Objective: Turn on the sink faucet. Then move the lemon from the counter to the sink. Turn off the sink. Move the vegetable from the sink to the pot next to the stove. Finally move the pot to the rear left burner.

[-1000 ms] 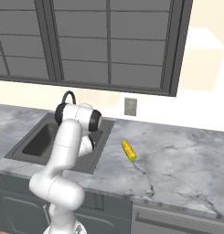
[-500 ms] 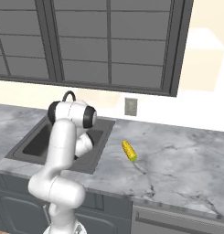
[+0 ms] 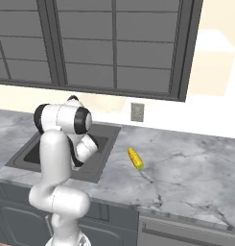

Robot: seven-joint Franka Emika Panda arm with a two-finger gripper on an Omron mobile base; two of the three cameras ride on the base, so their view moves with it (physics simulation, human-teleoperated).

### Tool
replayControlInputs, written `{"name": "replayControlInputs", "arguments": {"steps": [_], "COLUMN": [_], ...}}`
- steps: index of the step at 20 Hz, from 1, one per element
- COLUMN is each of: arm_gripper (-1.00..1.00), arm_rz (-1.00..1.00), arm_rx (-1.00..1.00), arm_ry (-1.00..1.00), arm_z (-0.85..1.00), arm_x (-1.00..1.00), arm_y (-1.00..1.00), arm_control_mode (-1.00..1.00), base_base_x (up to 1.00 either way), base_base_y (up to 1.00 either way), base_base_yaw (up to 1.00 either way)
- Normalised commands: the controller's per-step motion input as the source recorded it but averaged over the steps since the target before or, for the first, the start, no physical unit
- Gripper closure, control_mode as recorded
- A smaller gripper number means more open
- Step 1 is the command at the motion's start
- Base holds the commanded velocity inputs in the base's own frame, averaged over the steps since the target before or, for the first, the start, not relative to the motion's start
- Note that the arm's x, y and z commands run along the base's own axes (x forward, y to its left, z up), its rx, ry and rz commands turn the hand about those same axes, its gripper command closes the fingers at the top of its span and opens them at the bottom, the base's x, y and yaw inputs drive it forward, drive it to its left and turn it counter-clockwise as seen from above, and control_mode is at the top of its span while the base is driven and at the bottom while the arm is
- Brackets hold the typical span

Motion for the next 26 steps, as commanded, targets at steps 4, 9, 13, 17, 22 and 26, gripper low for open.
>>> {"name": "replayControlInputs", "arguments": {"steps": [4, 9, 13, 17, 22, 26], "arm_gripper": [1.0, 1.0, 1.0, 1.0, 1.0, 1.0], "arm_rz": [-0.12, -0.12, -0.11, -0.11, -0.09, -0.05], "arm_rx": [0.0, 0.0, 0.0, 0.0, 0.0, -0.01], "arm_ry": [0.0, 0.01, 0.03, 0.1, 0.13, 0.14], "arm_z": [0.96, 0.98, 1.0, 1.0, 1.0, 1.0], "arm_x": [-0.26, -0.25, -0.14, -0.01, 0.01, 0.1], "arm_y": [-0.2, -0.24, -0.22, -0.19, -0.16, -0.09], "arm_control_mode": [-1.0, -1.0, -1.0, -1.0, -1.0, -1.0], "base_base_x": [0.0, 0.0, 0.0, 0.0, 0.0, 0.0], "base_base_y": [0.0, 0.0, 0.0, 0.0, 0.0, 0.0], "base_base_yaw": [0.0, 0.0, 0.0, 0.0, 0.0, 0.0]}}
